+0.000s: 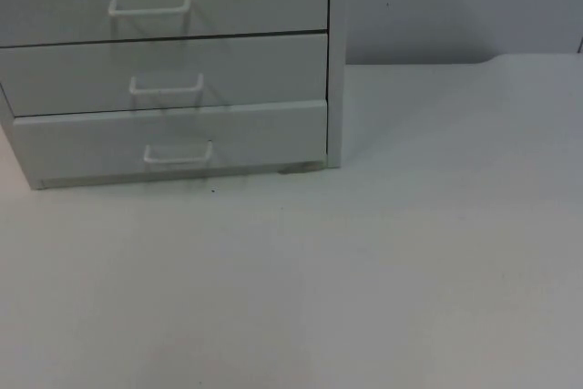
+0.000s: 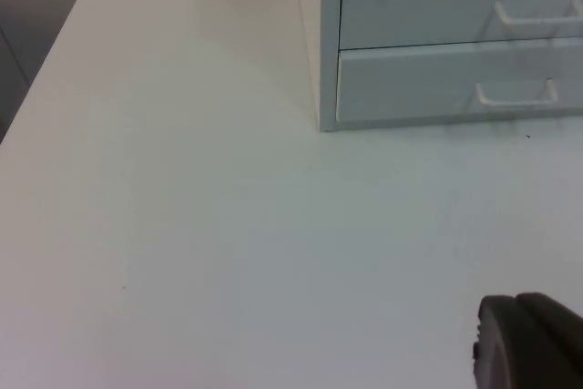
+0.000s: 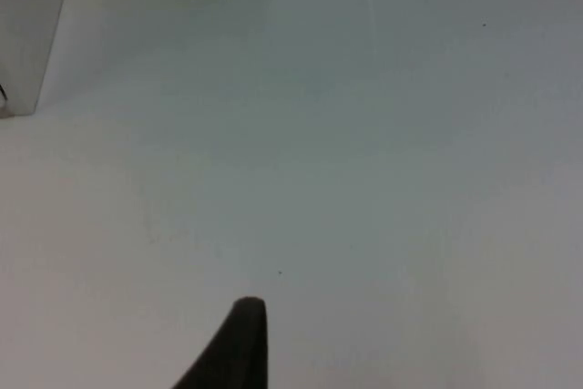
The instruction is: Open the drawer with the left hand, place the block into the drawer with the right hand, then close the drawer with the left hand.
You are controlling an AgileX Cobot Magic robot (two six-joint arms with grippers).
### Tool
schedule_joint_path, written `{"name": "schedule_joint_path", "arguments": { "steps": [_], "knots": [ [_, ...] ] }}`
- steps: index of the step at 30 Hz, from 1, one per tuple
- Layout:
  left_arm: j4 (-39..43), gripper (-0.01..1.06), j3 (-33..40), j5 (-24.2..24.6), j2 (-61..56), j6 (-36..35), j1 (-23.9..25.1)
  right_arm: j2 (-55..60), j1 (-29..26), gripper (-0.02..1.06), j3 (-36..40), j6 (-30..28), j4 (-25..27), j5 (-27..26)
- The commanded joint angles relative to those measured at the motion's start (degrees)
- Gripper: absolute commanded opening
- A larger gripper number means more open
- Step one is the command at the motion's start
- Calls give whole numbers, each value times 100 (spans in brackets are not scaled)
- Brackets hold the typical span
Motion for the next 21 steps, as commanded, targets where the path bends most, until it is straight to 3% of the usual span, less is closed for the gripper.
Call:
{"name": "schedule_joint_path", "arguments": {
  "steps": [1, 12, 16, 21],
  "knots": [
    [-46, 0, -34, 31, -18, 27, -19, -26, -23, 105, 18, -59, 1, -18],
    [223, 0, -34, 42, -18, 196, -35, -26, -23, 105, 18, -59, 1, -18],
    [554, 0, -20, -6, -18, -279, -127, -26, -23, 105, 18, -59, 1, -18],
    [429, 0, 60, -122, -18, -195, -302, -26, -23, 105, 18, -59, 1, -18]
  ]
}}
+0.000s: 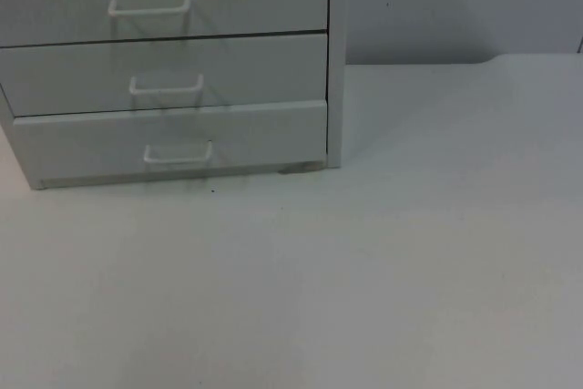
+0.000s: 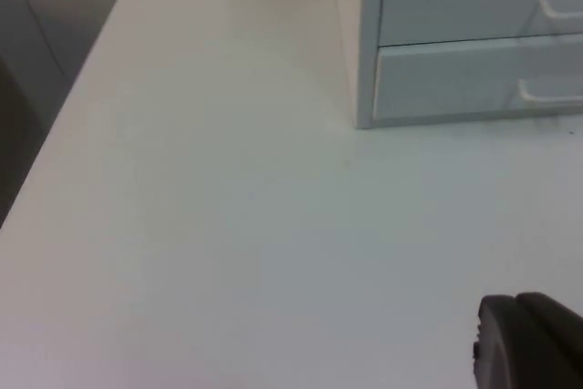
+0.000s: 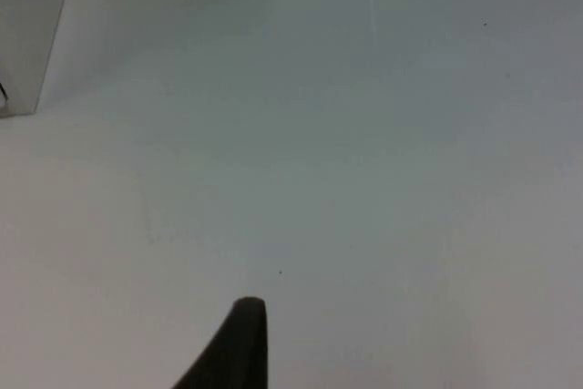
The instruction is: Open the drawer with the left hand, place the block into the drawer with the right hand, then close the drawer with the left hand.
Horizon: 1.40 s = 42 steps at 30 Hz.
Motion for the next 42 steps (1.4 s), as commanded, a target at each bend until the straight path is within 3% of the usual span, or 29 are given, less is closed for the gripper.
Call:
{"name": "schedule_joint_path", "arguments": {
  "steps": [1, 6, 19, 22, 23, 25, 27, 29, 42],
  "knots": [
    [-79, 0, 27, -71, -18, 15, -163, -26, -23, 105, 18, -59, 1, -18],
    [-79, 0, 27, -89, -18, 15, -498, -26, -23, 105, 18, -59, 1, -18],
    [-79, 1, 27, -89, -18, 15, -511, -26, -23, 105, 18, -59, 1, -18],
    [-79, 24, 27, -89, -18, 4, -511, -26, -23, 105, 18, -59, 1, -18],
    [-79, 24, 27, -89, -18, 4, -511, -26, -23, 105, 18, -59, 1, -18],
    [-79, 56, 27, -89, -18, 4, -511, -26, -23, 105, 18, -59, 1, -18],
    [-79, 100, 27, -89, -18, 4, -511, -26, -23, 105, 18, -49, 1, -18],
    [-79, 105, 27, -89, -18, -30, -511, -26, -23, 105, 18, -49, -10, -18],
    [-198, 105, 27, -89, -18, -29, -511, -26, -23, 105, 18, -33, -24, -18]
  ]
}}
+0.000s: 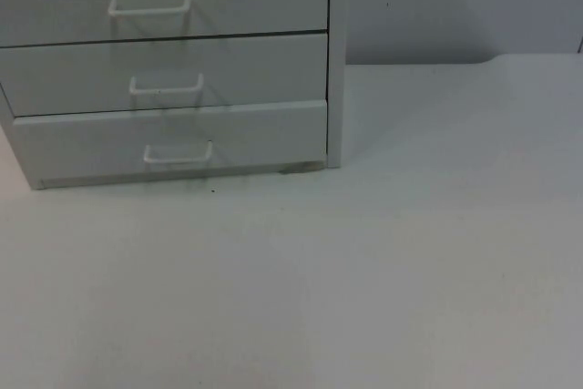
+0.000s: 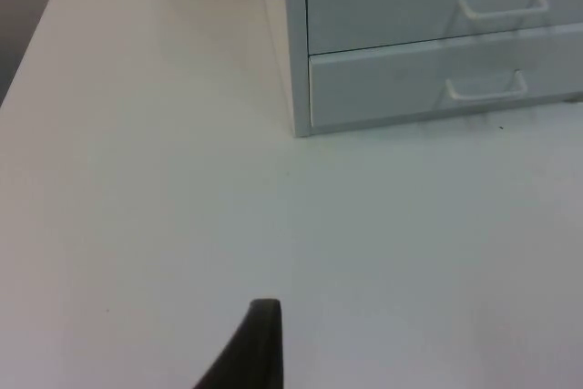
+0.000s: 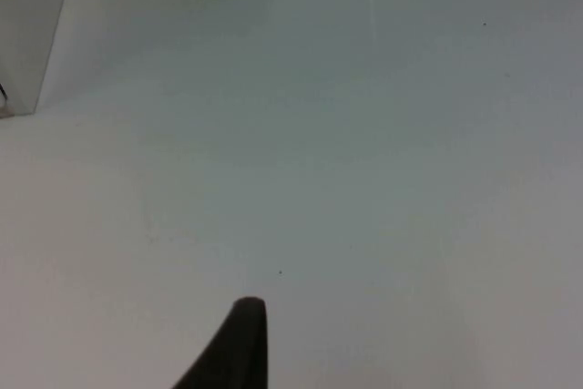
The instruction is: Open the drawer with the left hand, place the block into the drawer with the right hand, then close the drawer with the left hand.
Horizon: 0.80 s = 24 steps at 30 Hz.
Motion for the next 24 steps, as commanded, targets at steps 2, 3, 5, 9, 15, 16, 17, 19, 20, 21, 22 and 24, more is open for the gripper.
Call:
{"name": "schedule_joint_path", "arguments": {
  "steps": [2, 3, 5, 9, 15, 16, 17, 19, 20, 21, 22, 24],
  "knots": [
    [-58, 105, 27, -65, -18, -39, -32, -26, -23, 105, 18, -33, -24, -18],
    [-58, 105, 27, -65, -18, -39, -32, -26, -23, 105, 18, -37, -35, -18],
    [-58, 105, 27, -65, -18, -39, -32, -26, -23, 105, 18, -27, -33, -18],
    [-58, 105, 27, -65, -18, -39, -32, -26, -23, 105, 18, -27, -33, -18],
    [-59, 105, 27, -77, -18, -39, -32, -26, -23, 105, 18, -27, -33, -18],
    [-59, 105, 27, -77, -18, -39, -32, -26, -23, 105, 18, -27, -33, -18],
    [-59, 105, 27, -77, -18, -39, -32, -26, -23, 105, 18, -27, -33, -18],
    [-59, 105, 27, -77, -18, -39, -32, -26, -23, 105, 18, -27, -33, -18],
    [-59, 105, 27, -77, -18, -39, -32, -26, -23, 105, 18, -38, -33, -18],
    [-59, 105, 27, -77, -18, -39, -32, -26, -23, 105, 18, -38, -33, -18],
    [-59, 105, 27, -77, -18, -39, -32, -26, -23, 105, 18, -29, -33, -18],
    [-59, 105, 27, -77, -18, -39, -32, -26, -23, 105, 7, -29, -33, -30]
  ]
}}
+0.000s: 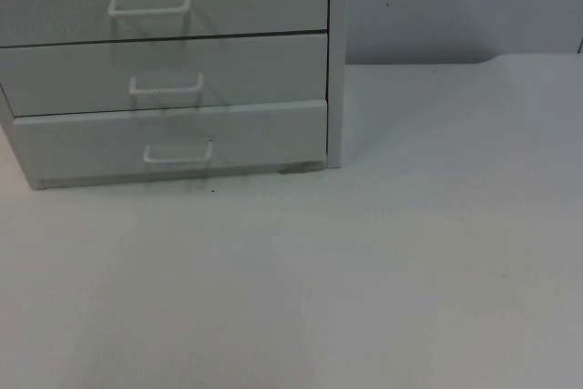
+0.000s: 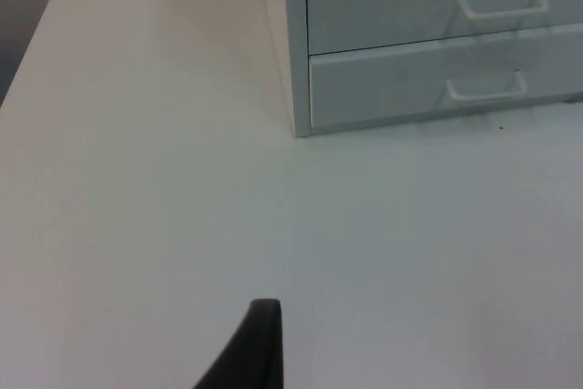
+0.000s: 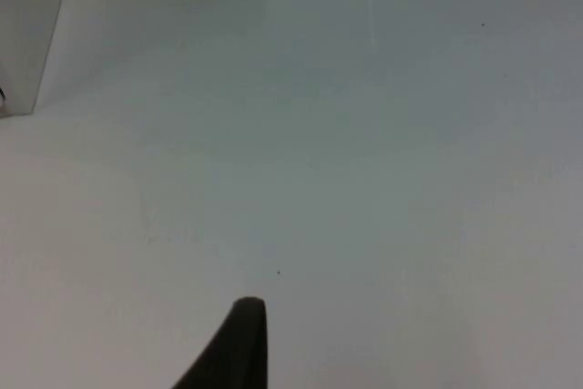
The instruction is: Open the drawer with the left hand, place the block into the drawer with the right hand, then close the drawer with the left hand.
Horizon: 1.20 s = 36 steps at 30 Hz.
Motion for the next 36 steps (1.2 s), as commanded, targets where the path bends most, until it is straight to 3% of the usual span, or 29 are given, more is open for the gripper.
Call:
{"name": "schedule_joint_path", "arguments": {
  "steps": [1, 22, 29, 36],
  "knots": [
    [-59, 105, 27, -77, -18, -39, -32, -26, -23, 105, 7, -29, -22, -30],
    [-59, 105, 27, -76, -18, -39, -6, -26, -23, 105, 7, -29, -11, -30],
    [-59, 105, 27, -76, -18, -39, 275, -26, -23, 105, 7, -7, -11, -30],
    [-59, 105, 27, -76, -18, -39, 275, -26, 358, 105, 7, -11, 12, -30]
  ]
}}
